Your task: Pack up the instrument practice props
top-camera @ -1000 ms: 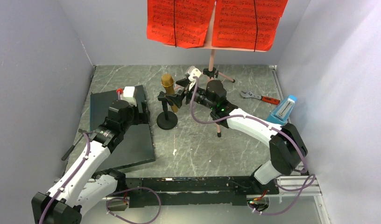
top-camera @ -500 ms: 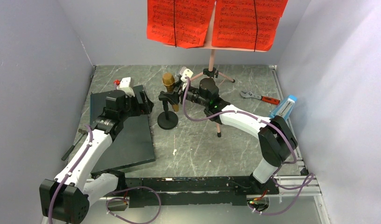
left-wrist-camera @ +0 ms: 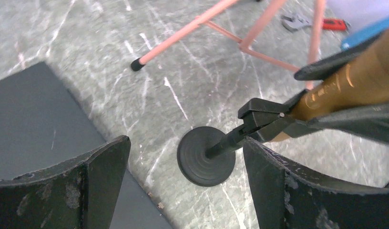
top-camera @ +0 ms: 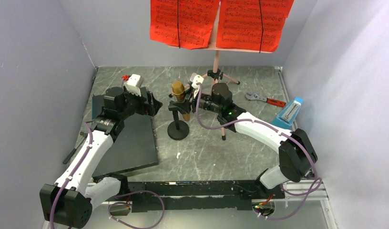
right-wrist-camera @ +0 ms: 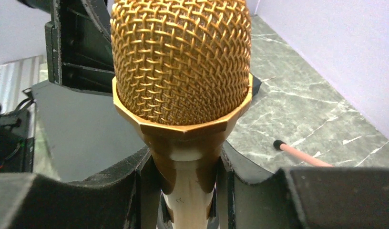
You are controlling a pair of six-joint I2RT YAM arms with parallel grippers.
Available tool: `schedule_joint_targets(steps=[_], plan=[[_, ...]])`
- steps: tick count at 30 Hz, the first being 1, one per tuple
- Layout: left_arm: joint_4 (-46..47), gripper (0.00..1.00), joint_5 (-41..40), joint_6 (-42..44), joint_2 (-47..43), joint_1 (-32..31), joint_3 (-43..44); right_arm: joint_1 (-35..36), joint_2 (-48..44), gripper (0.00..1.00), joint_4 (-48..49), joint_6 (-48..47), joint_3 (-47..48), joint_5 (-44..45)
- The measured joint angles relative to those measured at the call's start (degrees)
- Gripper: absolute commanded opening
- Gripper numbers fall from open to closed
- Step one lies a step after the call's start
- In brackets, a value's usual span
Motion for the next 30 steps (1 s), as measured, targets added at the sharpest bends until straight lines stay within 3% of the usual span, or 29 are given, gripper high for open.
schedule_joint_targets(steps=[10, 18, 30], plan=[[-0.33, 0.94, 22.49, 21.94, -2.82, 0.02, -0.33, -0.63, -8.57, 0.08, -4.83, 0.46, -5.64, -6.64], [-1.62, 0.91, 36.76, 32.37, -1.42, -2.32, -0.31, -0.61, -12.00, 0.08, -6.99, 0.59, -7.93, -12.66], [-6.71, 0.89, 40.02, 39.34, 4.22, -11.30, 0.44, -0.31, -13.73, 0.08, -6.34, 0.55, -10.25, -16.15]])
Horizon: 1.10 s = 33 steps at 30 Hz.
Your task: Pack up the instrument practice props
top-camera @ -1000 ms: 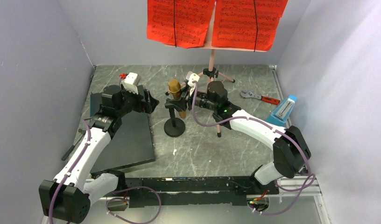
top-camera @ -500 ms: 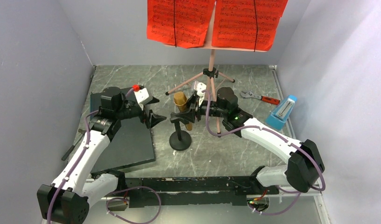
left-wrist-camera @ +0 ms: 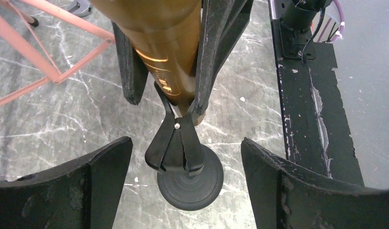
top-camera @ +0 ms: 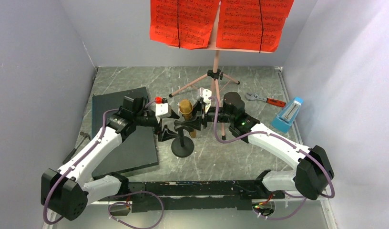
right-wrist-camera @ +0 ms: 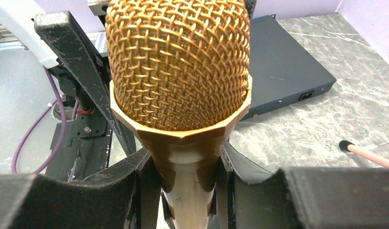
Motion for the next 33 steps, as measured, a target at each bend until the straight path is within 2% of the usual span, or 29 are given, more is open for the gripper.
schedule_joint_targets(steps=[8, 21, 28, 33], plan=[[0.24, 0.85, -0.02, 1.73, 3.21, -1.33, 0.00, 0.26, 0.00, 0.08, -0.24, -0.15, 0.00, -0.48], [2.19, 0.76, -0.81, 2.54, 3.34, -2.89, -1.27, 0.66, 0.00, 0.07, -0.33, -0.15, 0.00, -0.90], [3.13, 0.68, -3.04, 2.56, 3.32, -3.54, -2.14, 0.87, 0.00, 0.07, -0.44, -0.15, 0.00, -1.31], [3.28, 0.53, -5.14, 2.71, 3.17, -3.54, -2.99, 0.94, 0.00, 0.06, -0.48, -0.15, 0.00, -1.38]])
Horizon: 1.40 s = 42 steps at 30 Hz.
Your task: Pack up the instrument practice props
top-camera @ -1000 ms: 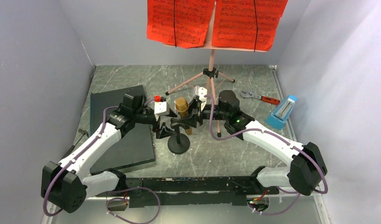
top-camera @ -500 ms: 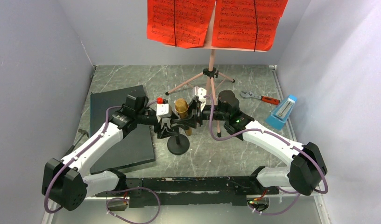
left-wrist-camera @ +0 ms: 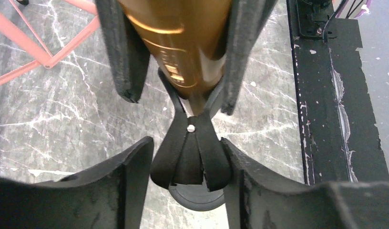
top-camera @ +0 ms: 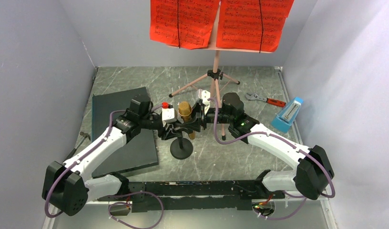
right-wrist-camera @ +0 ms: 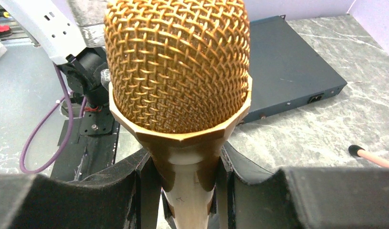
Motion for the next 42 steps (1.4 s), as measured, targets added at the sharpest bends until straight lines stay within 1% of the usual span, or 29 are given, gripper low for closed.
schedule_joint_targets(steps=[3, 6, 10, 12, 15, 23, 30, 34, 38, 40, 42], plan=[[-0.02, 0.46, -0.52, 0.13, -0.81, -0.15, -0.59, 0.00, 0.00, 0.06, -0.02, -0.07, 0.00, 0.26], [0.07, 0.35, -1.09, 0.07, -1.79, -0.37, -1.22, 0.07, -0.20, 0.06, -0.37, -0.09, 0.00, 0.37], [0.33, 0.24, -1.53, 0.22, -2.54, -0.57, -1.75, 0.26, -0.46, 0.06, -1.05, -0.26, 0.00, 0.39], [0.55, 0.17, -1.60, 0.26, -2.62, -0.59, -1.92, 0.26, -0.57, 0.06, -1.29, -0.48, 0.00, 0.44], [0.74, 0.04, -1.81, 0.33, -2.64, -0.63, -1.99, 0.31, -0.85, 0.05, -1.95, -0.98, 0.00, 0.76], [3.28, 0.03, -2.64, 0.28, -4.26, -0.79, -4.00, 0.44, -2.27, 0.04, -4.33, -2.45, 0.00, 2.19], [6.12, 0.03, -4.02, 0.00, -5.90, -0.96, -6.03, 0.44, -4.94, 0.03, -8.52, -3.52, -0.02, 5.44], [7.17, 0.03, -4.70, -0.24, -6.40, -1.01, -6.75, -0.50, -8.33, 0.03, -12.44, -3.82, -0.74, 8.04], [7.85, 0.03, -6.40, -0.57, -6.40, -0.96, -6.78, -2.25, -12.63, 0.03, -19.61, -3.67, -0.83, 10.16], [8.07, 0.07, -6.80, -0.79, -6.40, -0.94, -6.78, -2.89, -14.75, 0.02, -23.17, -3.74, -0.85, 11.52], [8.24, 0.16, -7.28, -0.90, -6.40, -0.94, -6.80, -3.61, -16.87, 0.01, -26.38, -3.82, -0.85, 13.05]])
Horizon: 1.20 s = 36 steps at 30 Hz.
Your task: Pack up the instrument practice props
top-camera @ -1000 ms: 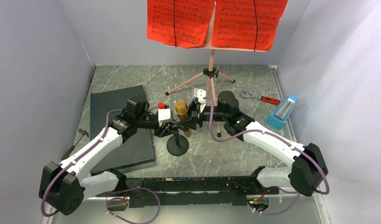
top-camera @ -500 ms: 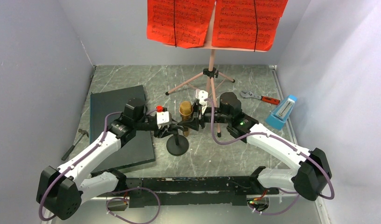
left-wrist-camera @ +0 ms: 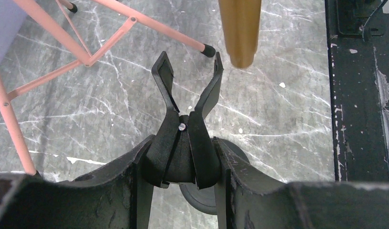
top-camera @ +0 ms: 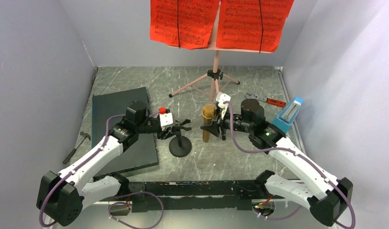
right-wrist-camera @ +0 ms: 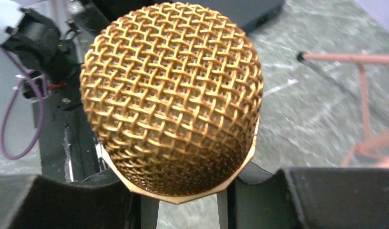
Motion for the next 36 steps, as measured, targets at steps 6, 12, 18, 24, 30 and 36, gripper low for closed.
schedule_joint_targets(steps=[6, 12, 18, 24, 30, 36], plan=[[0.76, 0.55, -0.83, -0.59, 0.00, 0.00, -0.22, -4.37, -5.99, 0.01, -9.42, 0.00, 0.11, 9.03], [0.83, 0.93, -3.06, -0.55, -0.33, 0.00, -0.24, -8.22, -9.53, 0.00, -15.13, 0.74, 0.68, 20.74], [0.72, 0.94, -5.81, -1.42, -0.33, 0.00, -0.24, -11.45, -7.98, 0.00, -18.91, 2.71, 2.64, 33.97], [1.38, 0.94, -10.64, -2.60, -2.32, 0.00, -0.26, -18.08, -4.83, 0.00, -21.44, 6.49, 3.45, 43.60], [2.78, 0.94, -14.45, -4.90, -4.26, -0.02, -0.92, -25.18, -0.42, 0.01, -24.26, 9.90, 3.45, 48.54], [2.69, 0.94, -20.85, -9.75, -4.24, -0.07, -0.17, -31.71, 7.28, 0.00, -25.11, 11.23, 3.56, 51.06]])
